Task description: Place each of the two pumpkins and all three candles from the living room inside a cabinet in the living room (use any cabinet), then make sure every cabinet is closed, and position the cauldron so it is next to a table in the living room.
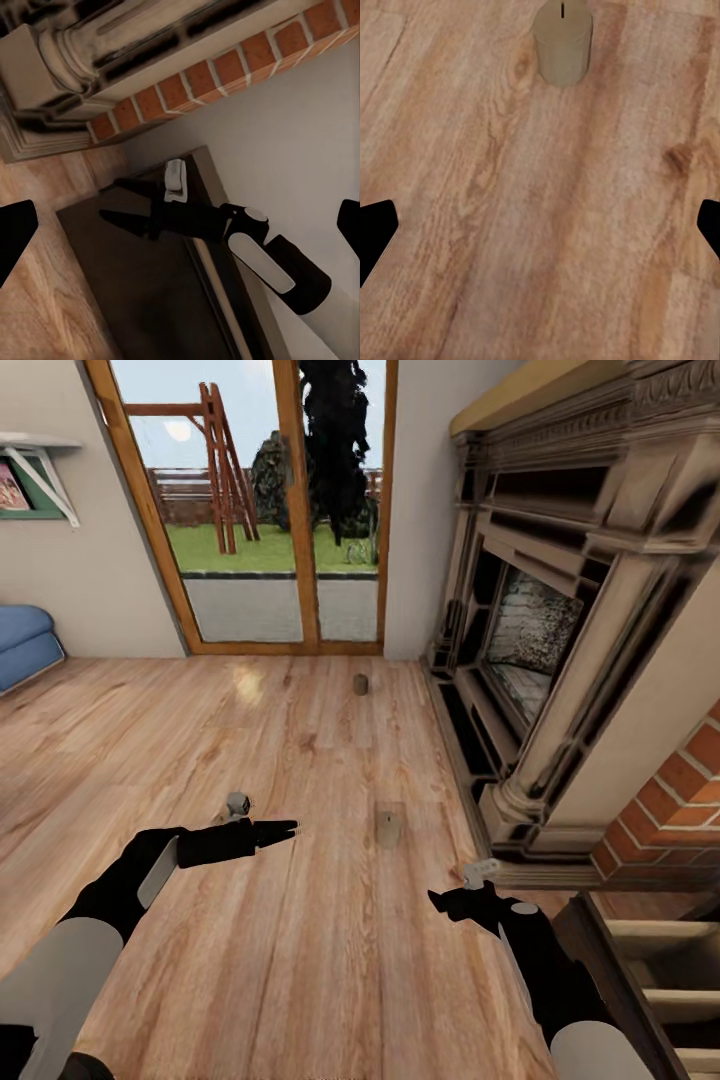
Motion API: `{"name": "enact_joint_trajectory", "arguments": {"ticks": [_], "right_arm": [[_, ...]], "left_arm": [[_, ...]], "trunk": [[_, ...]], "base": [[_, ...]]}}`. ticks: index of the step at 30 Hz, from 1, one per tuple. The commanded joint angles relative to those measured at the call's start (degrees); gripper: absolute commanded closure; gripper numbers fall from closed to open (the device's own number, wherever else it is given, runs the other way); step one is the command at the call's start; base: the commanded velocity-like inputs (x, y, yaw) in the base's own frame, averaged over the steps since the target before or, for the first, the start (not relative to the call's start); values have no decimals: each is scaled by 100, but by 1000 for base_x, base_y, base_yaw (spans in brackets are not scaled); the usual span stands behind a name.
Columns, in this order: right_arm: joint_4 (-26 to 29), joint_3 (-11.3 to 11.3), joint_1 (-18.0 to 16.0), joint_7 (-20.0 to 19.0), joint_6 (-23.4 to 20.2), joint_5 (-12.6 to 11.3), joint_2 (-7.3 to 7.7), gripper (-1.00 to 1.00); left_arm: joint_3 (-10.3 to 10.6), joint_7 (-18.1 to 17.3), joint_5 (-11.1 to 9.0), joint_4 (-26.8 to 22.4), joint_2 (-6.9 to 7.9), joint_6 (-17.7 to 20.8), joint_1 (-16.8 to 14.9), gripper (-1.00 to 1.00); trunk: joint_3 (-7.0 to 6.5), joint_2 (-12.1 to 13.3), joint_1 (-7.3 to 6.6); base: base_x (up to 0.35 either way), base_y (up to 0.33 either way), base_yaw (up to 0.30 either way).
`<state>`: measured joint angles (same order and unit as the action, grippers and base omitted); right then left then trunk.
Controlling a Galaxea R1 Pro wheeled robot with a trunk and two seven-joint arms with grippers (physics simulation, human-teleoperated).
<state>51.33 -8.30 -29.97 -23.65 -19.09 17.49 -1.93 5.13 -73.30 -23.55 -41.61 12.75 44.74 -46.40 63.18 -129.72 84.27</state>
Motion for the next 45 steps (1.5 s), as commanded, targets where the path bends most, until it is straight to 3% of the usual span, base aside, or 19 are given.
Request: {"name": "enact_joint_trajectory", "arguments": {"ticks": [1,8,13,31,44,45], "right_arm": [[0,2,0,0,1,-1,0,-100],[-19,-4,0,-7,97,-1,11,-100],[-510,168,0,-4,315,18,33,-100],[-423,198,0,-17,501,-3,25,-100],[-463,206,0,-42,503,8,17,-100],[-481,206,0,-23,503,8,36,-100]], "left_arm": [[-1,0,0,1,0,0,0,-100],[-1,0,0,3,0,0,0,-100],[-2,0,0,3,-1,0,0,-100],[-3,0,-5,-2,1,0,0,-100],[-3,0,-9,3,5,0,0,-100],[-136,0,-5,253,2,-53,0,-100]], "trunk": [[6,0,0],[16,0,0],[16,0,0],[45,0,0],[46,0,0],[46,0,0]], "base": [[0,0,219],[0,0,56],[0,0,2],[7,0,39],[301,0,2],[323,0,0]]}}
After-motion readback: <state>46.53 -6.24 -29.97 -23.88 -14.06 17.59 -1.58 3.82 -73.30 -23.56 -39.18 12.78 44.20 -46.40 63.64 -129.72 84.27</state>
